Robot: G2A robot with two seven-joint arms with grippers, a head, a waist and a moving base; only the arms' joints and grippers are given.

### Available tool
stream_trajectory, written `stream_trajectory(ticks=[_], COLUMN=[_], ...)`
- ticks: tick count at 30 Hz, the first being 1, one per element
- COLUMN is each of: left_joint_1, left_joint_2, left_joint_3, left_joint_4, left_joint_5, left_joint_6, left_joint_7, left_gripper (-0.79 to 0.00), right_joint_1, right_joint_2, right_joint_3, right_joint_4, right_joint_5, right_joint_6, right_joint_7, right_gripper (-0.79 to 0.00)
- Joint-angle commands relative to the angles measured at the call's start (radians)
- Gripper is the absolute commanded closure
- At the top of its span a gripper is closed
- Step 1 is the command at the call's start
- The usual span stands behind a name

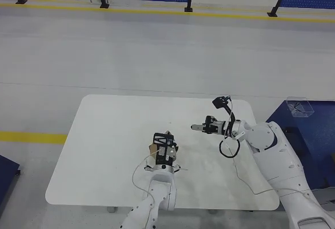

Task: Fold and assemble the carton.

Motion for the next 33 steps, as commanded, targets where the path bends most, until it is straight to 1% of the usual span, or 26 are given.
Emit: stream_trajectory(ticks=[1, 9, 12, 15, 18, 21, 24, 27, 29, 33], left_joint_1=[-0.005, -0.009, -0.014, -0.026, -0.026, -0.008, -0.006, -0.025, -0.029, -0.019], left_joint_2=[0.002, 0.002, 0.0, -0.005, -0.008, -0.008, -0.007, -0.012, -0.015, -0.018], left_joint_3=[-0.013, -0.025, -0.023, -0.024, -0.025, -0.029, -0.027, -0.024, -0.023, -0.027], left_joint_4=[0.006, 0.031, 0.05, 0.065, 0.05, 0.017, 0.028, 0.06, 0.064, 0.042], left_joint_5=[0.004, 0.018, 0.023, 0.023, 0.01, -0.007, 0.015, 0.015, 0.004, -0.007], left_joint_6=[-0.012, -0.028, -0.022, 0.009, 0.011, -0.001, -0.014, -0.005, 0.001, 0.026], left_joint_7=[-0.036, -0.119, -0.141, -0.162, -0.152, -0.125, -0.148, -0.187, -0.176, -0.149], left_gripper=[0.0, 0.0, 0.0, 0.0, 0.0, 0.0, 0.0, 0.0, 0.0, 0.0], right_joint_1=[0.0, 0.0, 0.0, 0.0, 0.0, 0.0, 0.0, 0.0, 0.0, 0.0], right_joint_2=[0.0, 0.0, 0.0, 0.0, 0.0, 0.0, 0.0, 0.0, 0.0, 0.0], right_joint_3=[0.0, 0.0, 0.0, 0.0, 0.0, 0.0, 0.0, 0.0, 0.0, 0.0], right_joint_4=[0.0, 0.0, 0.0, 0.0, 0.0, 0.0, 0.0, 0.0, 0.0, 0.0], right_joint_5=[0.0, 0.0, 0.0, 0.0, 0.0, 0.0, 0.0, 0.0, 0.0, 0.0], right_joint_6=[0.0, 0.0, 0.0, 0.0, 0.0, 0.0, 0.0, 0.0, 0.0, 0.0], right_joint_7=[0.0, 0.0, 0.0, 0.0, 0.0, 0.0, 0.0, 0.0, 0.0, 0.0], right_gripper=[-0.785, -0.785, -0.785, -0.785, -0.785, -0.785, -0.785, -0.785, -0.785, -0.785])
